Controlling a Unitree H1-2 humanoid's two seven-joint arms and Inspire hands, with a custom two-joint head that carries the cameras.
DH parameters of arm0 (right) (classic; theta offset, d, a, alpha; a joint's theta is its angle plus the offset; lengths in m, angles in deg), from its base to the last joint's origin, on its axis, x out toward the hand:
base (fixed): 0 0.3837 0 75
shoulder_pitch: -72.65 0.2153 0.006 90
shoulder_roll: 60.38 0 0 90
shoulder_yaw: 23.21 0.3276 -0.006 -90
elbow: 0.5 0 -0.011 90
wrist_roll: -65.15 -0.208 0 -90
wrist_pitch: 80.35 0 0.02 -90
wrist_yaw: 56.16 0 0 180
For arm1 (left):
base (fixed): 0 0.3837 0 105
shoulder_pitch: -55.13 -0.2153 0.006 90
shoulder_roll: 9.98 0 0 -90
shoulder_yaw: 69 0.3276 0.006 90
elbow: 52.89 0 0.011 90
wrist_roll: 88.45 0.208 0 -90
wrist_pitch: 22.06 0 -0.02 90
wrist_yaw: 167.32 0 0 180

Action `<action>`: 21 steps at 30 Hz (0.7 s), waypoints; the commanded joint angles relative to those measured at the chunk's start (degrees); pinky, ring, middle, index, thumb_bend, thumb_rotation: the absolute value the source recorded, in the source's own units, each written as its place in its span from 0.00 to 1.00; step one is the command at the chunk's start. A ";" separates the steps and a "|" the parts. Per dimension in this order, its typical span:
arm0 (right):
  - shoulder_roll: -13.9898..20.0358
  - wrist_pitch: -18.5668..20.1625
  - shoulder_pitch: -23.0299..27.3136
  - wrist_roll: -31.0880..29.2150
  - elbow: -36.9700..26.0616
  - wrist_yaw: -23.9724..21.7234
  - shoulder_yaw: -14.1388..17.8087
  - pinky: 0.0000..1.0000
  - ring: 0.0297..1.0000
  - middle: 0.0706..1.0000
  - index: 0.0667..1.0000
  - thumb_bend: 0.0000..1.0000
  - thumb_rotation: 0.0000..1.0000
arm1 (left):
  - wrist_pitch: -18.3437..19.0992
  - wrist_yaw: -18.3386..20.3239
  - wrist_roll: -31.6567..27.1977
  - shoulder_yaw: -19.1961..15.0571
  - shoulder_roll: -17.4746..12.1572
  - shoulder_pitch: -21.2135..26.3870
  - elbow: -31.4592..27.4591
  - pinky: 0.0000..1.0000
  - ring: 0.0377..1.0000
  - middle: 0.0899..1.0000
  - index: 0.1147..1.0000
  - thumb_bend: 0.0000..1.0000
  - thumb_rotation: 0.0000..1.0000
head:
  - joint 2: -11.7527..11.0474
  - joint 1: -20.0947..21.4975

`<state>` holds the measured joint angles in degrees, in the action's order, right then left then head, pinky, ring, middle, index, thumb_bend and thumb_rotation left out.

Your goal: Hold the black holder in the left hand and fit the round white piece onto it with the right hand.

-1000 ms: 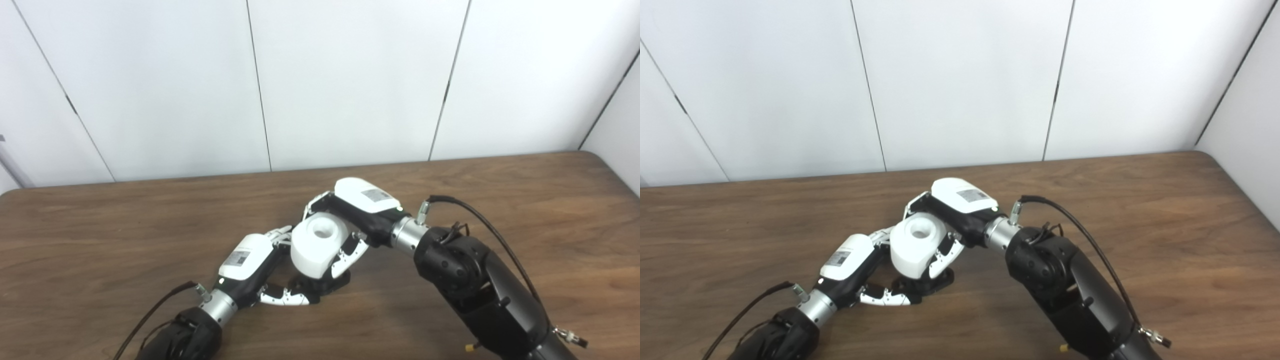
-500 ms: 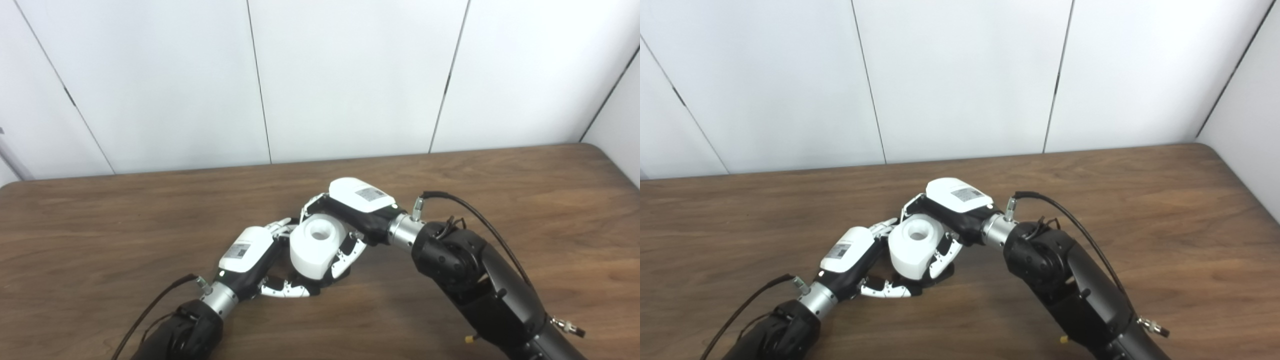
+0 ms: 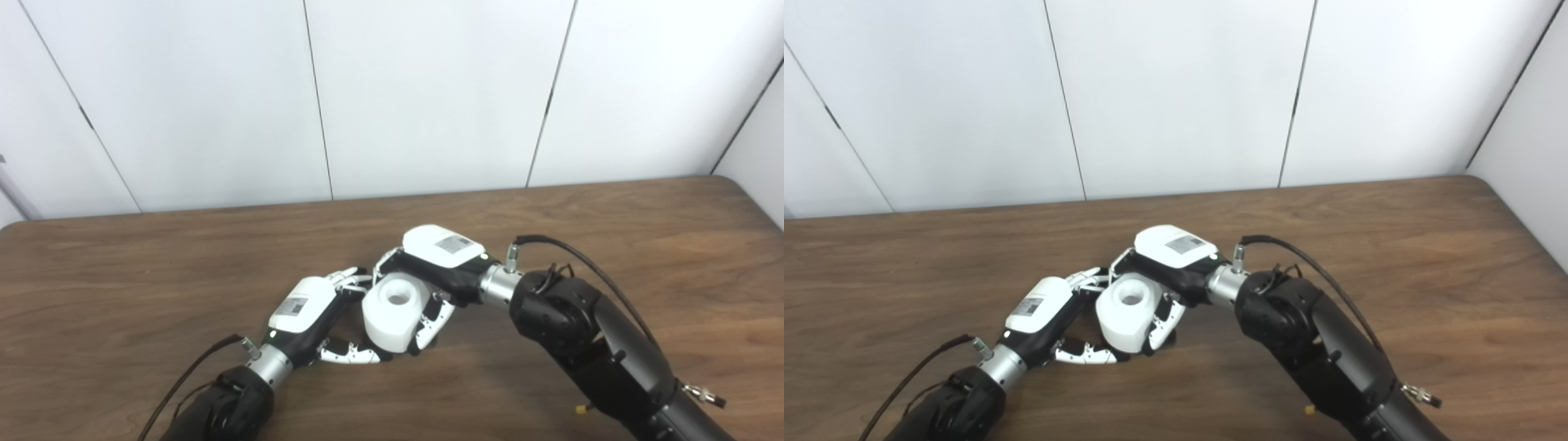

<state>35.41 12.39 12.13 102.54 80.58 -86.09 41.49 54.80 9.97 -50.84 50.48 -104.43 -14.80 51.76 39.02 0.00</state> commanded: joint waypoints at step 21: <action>-0.09 1.12 0.70 -0.64 -2.51 -1.62 2.25 0.57 0.65 0.69 0.81 0.82 0.15 | 3.29 5.63 3.36 2.33 -0.85 -3.19 1.94 0.88 0.92 0.82 0.42 0.52 0.06 | 0.75 -0.32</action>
<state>35.43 13.54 11.30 102.16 79.95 -87.93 42.77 55.30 10.22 -50.70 50.49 -104.42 -14.83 51.29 39.73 -0.26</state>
